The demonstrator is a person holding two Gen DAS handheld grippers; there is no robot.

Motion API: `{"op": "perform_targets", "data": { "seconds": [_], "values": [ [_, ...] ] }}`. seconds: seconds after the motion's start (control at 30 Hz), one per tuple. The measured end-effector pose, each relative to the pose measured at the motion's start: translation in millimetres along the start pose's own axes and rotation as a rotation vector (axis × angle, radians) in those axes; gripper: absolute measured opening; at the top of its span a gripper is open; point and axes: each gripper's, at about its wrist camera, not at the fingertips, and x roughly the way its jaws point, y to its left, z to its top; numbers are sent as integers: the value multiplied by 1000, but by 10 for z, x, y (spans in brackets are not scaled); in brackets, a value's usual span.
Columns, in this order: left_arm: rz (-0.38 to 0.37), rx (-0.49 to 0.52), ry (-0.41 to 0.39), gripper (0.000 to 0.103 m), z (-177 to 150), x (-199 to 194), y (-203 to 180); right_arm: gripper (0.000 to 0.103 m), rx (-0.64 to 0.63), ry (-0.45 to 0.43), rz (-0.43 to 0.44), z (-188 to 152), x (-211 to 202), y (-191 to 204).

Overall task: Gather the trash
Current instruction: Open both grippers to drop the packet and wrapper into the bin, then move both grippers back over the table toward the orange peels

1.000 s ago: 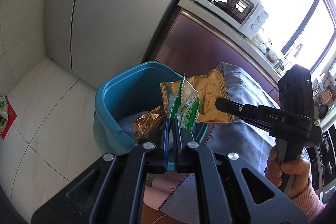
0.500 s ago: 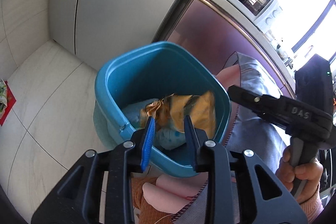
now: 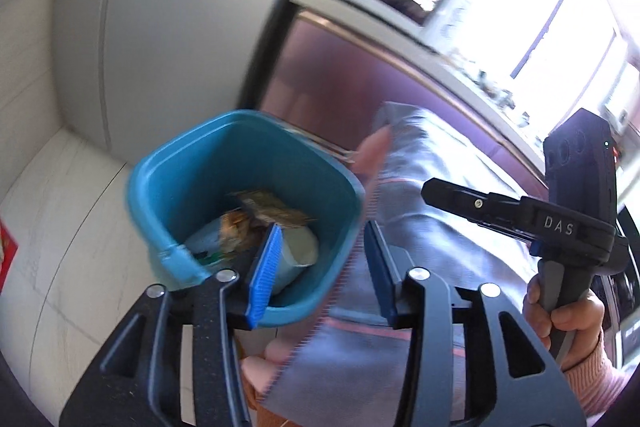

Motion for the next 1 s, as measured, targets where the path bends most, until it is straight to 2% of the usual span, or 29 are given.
{"op": "perform_targets", "data": {
  "seconds": [0.27,0.43,0.7,1.0],
  "values": [
    [-144,163,21,50,-61,37,-731,35,-8,-137,-100,-409,-929,-205],
    [-224,251,74,52,-181,201,-1229,36,60,-208,-223,-786,-1476,-478],
    [-306,378,151,56,-345,551,-2035,36,210,-306,-446,-1414,-2344,-1015],
    [-368,485,247,57,-443,1082,-2869,42,354,-415,-622,-1943,-3149,-1516]
  ]
}}
